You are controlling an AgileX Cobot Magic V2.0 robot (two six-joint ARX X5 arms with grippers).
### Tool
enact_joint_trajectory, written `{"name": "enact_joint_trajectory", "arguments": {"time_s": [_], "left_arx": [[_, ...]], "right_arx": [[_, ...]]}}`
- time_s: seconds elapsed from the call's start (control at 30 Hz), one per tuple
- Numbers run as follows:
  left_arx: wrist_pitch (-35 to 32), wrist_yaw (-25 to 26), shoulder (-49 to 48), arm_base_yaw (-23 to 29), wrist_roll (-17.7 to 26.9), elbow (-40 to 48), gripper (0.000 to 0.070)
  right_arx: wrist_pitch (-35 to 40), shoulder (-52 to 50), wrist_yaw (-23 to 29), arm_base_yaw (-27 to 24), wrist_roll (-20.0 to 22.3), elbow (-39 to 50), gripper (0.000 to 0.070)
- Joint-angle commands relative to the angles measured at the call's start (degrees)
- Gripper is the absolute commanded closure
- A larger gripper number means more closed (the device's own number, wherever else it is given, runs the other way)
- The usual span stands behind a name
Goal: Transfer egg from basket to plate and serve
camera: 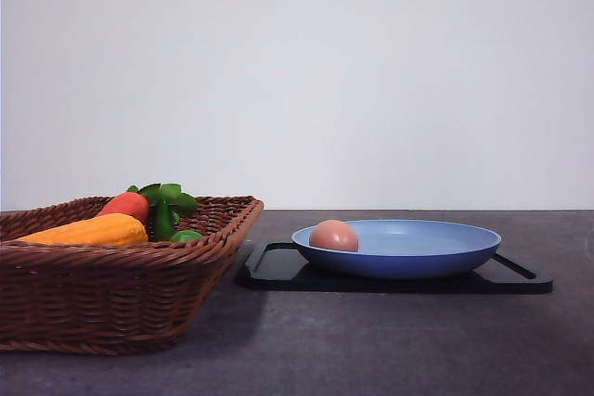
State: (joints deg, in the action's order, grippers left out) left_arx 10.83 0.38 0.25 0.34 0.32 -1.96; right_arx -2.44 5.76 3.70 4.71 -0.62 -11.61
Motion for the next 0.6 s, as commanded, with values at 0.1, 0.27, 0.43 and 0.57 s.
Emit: {"name": "enact_joint_trajectory", "arguments": {"time_s": [0.1,0.27,0.43,0.57], "left_arx": [[0.7,0.2,-0.1,0.0,0.1,1.3,0.07],[0.7,0.2,-0.1,0.0,0.1,1.3,0.07],[0.7,0.2,-0.1,0.0,0.1,1.3,0.07],[0.7,0.2,-0.1,0.0,0.1,1.3,0.07]], "right_arx": [[0.3,-1.9,-5.8,-2.2,0.1,5.2,0.07],[0.2,-4.7,-8.5,-2.3,-0.9,9.6,0.07],[-2.7,-5.5,-9.8,-2.3,-3.3,11.1,0.07],[-3.5,-5.5,-9.6,-2.2,-3.9,11.1,0.07]]}}
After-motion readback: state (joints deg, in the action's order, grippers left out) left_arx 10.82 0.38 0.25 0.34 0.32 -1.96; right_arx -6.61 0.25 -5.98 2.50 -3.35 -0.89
